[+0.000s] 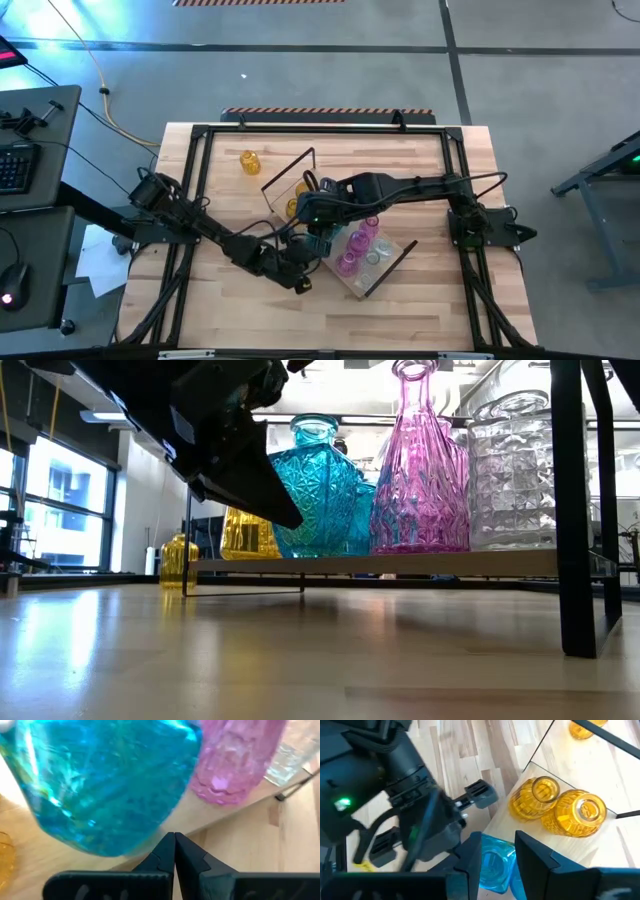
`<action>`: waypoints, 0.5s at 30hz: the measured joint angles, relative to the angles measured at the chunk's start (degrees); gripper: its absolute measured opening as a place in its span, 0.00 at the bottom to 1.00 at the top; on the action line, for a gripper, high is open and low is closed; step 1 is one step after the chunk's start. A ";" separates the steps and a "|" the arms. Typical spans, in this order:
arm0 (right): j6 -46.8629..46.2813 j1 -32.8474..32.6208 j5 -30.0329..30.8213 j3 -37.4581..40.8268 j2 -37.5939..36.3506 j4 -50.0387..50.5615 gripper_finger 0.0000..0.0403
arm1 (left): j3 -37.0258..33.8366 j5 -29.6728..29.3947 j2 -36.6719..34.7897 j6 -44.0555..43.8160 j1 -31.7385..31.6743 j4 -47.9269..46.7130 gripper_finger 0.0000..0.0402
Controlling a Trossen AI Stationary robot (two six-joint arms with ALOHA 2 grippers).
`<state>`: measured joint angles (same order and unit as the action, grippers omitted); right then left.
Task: Sort vases onto shelf
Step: Put the blue crystal vase on the shelf
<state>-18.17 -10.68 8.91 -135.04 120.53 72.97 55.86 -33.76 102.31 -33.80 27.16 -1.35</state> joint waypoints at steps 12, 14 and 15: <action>-0.92 0.13 3.28 0.13 -0.56 1.55 0.24 | 0.00 -6.04 -7.06 -1.10 6.47 -6.53 0.00; -0.90 0.23 4.93 0.11 -1.40 1.61 0.24 | 0.00 -9.25 -10.74 -2.31 7.30 -12.53 0.00; -0.90 0.26 5.55 0.11 -2.04 1.66 0.24 | 0.00 -10.54 -12.85 -3.20 7.51 -16.31 0.00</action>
<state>-19.07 -10.41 14.46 -134.93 118.49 74.63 55.86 -44.30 89.46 -37.00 34.66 -17.66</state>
